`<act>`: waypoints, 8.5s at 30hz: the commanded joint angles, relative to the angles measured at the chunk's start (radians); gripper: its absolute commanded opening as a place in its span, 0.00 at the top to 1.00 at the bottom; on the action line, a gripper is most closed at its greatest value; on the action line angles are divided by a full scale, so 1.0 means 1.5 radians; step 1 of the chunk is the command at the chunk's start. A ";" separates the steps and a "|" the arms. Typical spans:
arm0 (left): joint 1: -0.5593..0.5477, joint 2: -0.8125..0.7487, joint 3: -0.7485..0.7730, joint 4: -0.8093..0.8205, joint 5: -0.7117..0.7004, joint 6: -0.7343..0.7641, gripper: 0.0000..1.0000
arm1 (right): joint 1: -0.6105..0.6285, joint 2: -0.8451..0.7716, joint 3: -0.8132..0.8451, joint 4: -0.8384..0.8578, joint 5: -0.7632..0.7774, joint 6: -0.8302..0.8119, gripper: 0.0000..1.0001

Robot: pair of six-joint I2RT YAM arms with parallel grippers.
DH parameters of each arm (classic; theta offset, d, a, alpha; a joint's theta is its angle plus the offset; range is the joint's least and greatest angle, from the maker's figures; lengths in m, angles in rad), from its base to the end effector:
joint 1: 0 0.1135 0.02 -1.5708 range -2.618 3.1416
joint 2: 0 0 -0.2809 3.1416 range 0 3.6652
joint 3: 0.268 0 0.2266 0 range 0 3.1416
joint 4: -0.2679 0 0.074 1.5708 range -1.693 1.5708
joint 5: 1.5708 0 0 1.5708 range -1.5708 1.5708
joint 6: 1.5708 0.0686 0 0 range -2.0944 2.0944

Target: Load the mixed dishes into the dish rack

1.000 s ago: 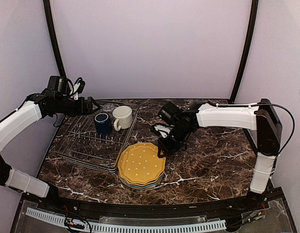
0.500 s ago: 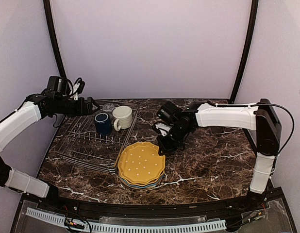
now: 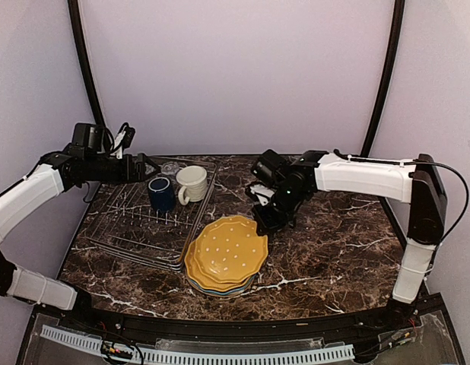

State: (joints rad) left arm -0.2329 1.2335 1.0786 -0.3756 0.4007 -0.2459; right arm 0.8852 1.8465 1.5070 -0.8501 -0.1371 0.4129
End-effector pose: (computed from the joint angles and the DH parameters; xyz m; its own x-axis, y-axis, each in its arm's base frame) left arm 0.2570 -0.0885 0.3348 -0.6088 -0.0859 -0.7886 0.4039 0.8221 -0.4014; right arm 0.2304 0.2964 0.2358 -0.8589 -0.4222 -0.2900 -0.4960 0.8267 0.2655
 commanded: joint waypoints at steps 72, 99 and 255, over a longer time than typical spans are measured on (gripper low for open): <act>-0.171 -0.059 0.091 -0.060 -0.082 -0.058 0.99 | -0.097 -0.197 -0.028 0.220 -0.139 -0.102 0.33; -0.042 -0.102 0.159 -0.310 -0.587 0.325 0.99 | -0.112 -0.146 -0.048 0.245 -0.180 -0.143 0.33; -0.193 0.111 -0.099 0.279 0.252 -0.328 0.27 | -0.101 -0.129 -0.003 0.268 -0.209 0.016 1.00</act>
State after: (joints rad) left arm -0.5152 1.3834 0.9100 0.0223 0.7128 -0.7170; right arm 0.7357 1.6756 1.4647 -0.5991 -0.3676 0.4026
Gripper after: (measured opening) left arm 0.758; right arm 0.038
